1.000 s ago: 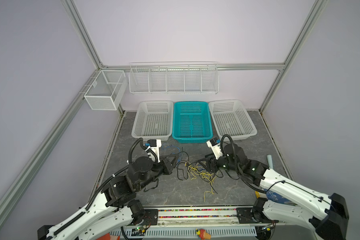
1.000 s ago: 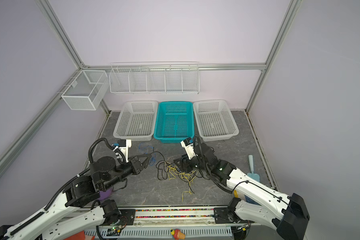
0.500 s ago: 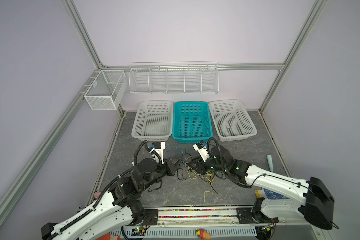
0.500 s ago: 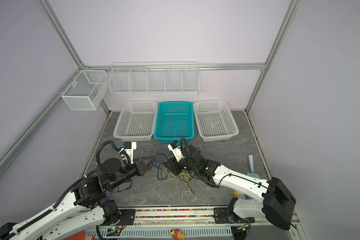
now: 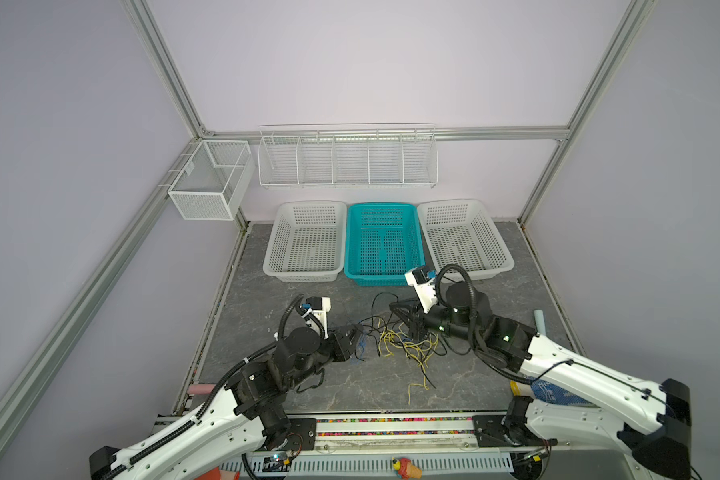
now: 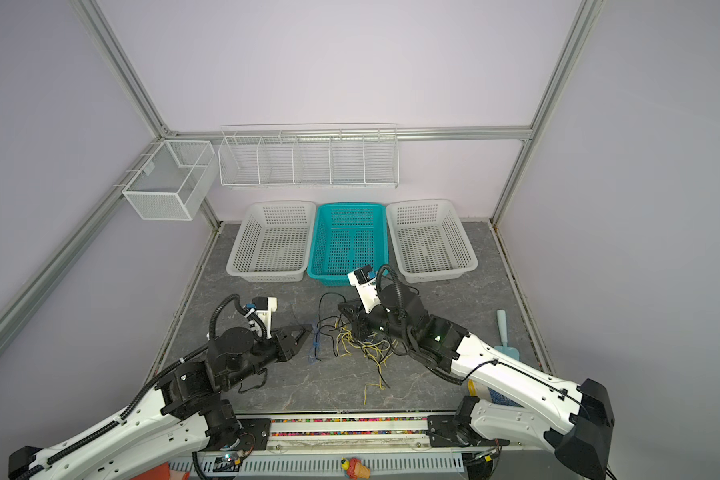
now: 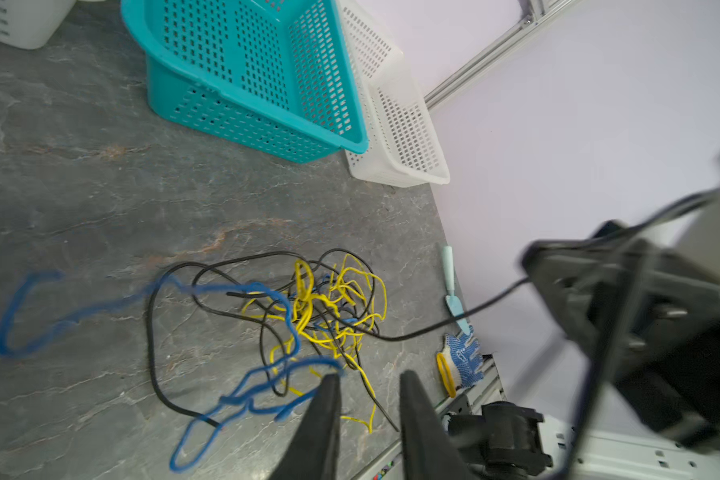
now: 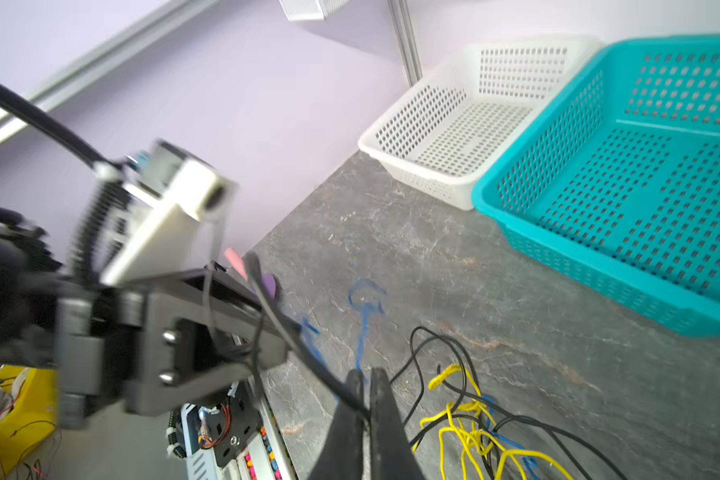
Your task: Untangle the cables
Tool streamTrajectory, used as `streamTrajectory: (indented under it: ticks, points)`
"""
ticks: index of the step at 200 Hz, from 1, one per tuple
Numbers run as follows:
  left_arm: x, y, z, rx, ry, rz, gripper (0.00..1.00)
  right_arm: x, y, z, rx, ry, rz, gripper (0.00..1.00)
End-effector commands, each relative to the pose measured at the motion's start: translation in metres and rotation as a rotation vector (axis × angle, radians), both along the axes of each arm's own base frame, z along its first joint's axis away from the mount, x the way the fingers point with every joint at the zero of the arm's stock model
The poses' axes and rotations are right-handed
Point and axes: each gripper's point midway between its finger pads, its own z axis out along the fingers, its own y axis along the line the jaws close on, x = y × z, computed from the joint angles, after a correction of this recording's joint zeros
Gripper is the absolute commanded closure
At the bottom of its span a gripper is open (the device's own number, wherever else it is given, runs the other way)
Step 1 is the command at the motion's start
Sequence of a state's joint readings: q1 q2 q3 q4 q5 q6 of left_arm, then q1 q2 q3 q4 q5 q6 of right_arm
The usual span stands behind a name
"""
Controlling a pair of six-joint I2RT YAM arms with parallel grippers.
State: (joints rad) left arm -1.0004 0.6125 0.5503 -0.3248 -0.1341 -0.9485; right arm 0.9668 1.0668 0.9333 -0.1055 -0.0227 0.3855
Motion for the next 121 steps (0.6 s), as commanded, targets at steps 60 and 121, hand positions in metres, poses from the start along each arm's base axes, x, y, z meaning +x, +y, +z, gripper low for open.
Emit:
streamTrajectory:
  ticks: [60,121]
  points:
    - [0.005,-0.005,-0.038,0.033,0.05,0.018,0.56,-0.008,-0.02,0.076,0.014,-0.1,-0.013,0.94]
    - [0.007,-0.02,-0.049,0.002,0.062,-0.012,0.41,-0.006,-0.024,0.116,0.004,-0.144,-0.025,0.94]
